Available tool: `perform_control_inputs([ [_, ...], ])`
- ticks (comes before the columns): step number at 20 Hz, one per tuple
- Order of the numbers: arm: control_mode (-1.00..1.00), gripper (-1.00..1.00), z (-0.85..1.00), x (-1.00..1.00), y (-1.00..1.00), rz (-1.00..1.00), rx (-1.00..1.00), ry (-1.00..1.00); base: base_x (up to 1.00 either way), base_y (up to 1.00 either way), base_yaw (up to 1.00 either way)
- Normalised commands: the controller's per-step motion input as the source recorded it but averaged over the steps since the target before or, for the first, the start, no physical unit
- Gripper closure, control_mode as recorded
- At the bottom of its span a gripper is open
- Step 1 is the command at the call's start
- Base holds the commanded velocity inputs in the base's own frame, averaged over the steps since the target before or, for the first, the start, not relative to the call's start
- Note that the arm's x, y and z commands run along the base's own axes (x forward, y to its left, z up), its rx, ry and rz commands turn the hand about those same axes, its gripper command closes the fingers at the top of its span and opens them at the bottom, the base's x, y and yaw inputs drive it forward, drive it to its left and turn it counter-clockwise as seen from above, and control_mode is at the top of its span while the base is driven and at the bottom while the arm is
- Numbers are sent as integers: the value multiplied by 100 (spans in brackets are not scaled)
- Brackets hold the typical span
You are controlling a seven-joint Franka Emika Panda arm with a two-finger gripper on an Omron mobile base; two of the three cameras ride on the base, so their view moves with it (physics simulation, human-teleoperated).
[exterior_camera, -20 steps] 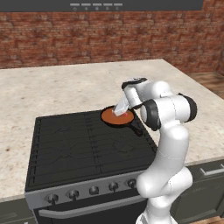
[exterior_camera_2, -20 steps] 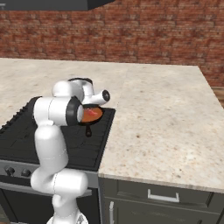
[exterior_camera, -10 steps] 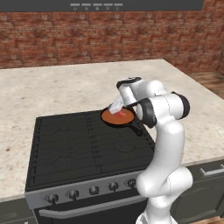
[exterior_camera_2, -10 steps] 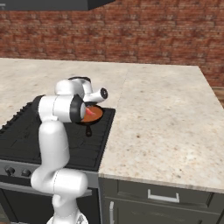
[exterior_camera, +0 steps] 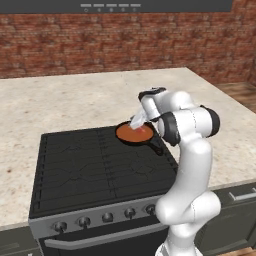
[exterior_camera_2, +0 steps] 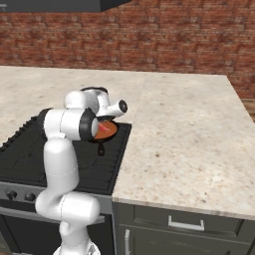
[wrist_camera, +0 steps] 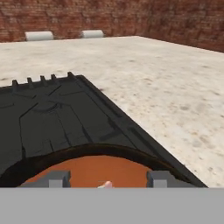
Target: Retrieve the steak from the fridge and place it on the saucepan with marinade on the stove.
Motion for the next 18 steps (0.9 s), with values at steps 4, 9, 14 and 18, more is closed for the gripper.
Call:
perform_control_inputs([
  [4,-100,-100,-5,-9,-79,0,0,0,0,0,0],
  [9,-100,-100,2,-3,-34,0,0,0,0,0,0],
  [14,-100,-100,41,27,41,0,0,0,0,0,0],
  [18,-100,-100,48,10,77,0,-7,-1,0,0,0],
])
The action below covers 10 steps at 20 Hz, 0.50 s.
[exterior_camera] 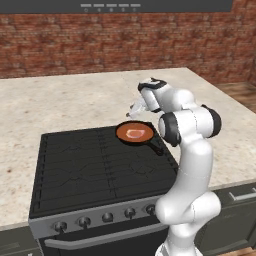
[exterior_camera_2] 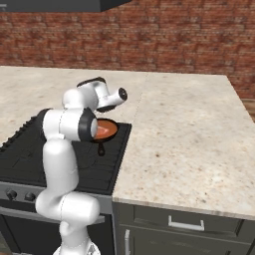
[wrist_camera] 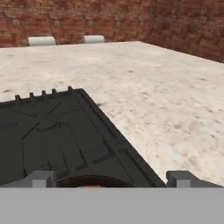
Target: Retrieve the steak from the fridge and place it on the saucepan with marinade on the stove.
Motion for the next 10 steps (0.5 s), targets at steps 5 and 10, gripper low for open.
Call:
perform_control_inputs([
  [5,-100,-100,57,-7,31,0,-5,-7,0,0,0],
  [10,-100,-100,46,-75,-51,-2,0,-27,0,0,0],
])
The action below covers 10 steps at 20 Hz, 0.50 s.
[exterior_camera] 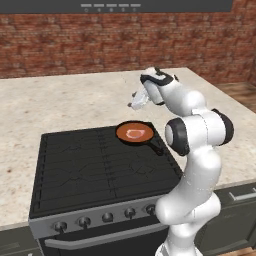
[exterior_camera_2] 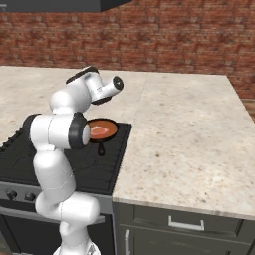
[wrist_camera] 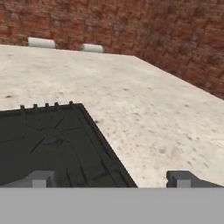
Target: Retrieve the steak from the fridge and place it on the saucepan with marinade on the stove.
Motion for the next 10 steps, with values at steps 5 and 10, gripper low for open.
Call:
perform_control_inputs([
  [5,-100,-100,4,-100,-93,-4,2,-38,0,0,0],
  [10,-100,-100,-6,-100,-85,-1,3,-39,0,0,0],
])
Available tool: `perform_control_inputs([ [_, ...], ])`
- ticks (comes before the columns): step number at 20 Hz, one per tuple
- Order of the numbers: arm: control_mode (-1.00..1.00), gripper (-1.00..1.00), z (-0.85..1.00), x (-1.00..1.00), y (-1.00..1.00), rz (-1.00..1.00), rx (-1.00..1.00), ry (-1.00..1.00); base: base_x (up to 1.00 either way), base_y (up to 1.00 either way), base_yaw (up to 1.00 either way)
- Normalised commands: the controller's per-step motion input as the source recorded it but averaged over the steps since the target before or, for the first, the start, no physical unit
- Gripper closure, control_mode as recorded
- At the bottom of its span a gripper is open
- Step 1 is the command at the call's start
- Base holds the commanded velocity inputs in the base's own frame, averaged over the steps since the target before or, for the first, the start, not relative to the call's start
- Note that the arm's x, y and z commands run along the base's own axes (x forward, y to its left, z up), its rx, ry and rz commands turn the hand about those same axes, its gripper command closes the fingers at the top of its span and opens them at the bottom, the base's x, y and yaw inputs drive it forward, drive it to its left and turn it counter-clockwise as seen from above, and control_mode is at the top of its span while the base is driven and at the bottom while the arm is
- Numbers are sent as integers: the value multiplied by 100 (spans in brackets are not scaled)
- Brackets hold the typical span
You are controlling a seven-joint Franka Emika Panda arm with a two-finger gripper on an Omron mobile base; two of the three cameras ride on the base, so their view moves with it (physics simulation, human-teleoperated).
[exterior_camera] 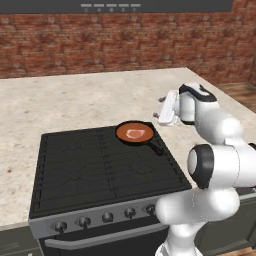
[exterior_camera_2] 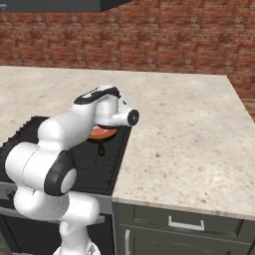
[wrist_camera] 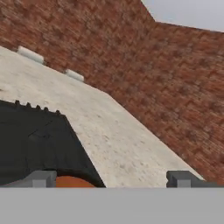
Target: Retrieve the steak from the fridge and place it on the saucepan with marinade on the stove.
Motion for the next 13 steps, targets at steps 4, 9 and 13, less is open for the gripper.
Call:
perform_control_inputs([
  [4,-100,-100,28,-98,-57,0,9,-30,0,0,0],
  [9,-100,-100,70,-81,-34,0,9,-21,0,0,0],
  [13,-100,-100,75,-67,-32,0,5,-10,0,0,0],
])
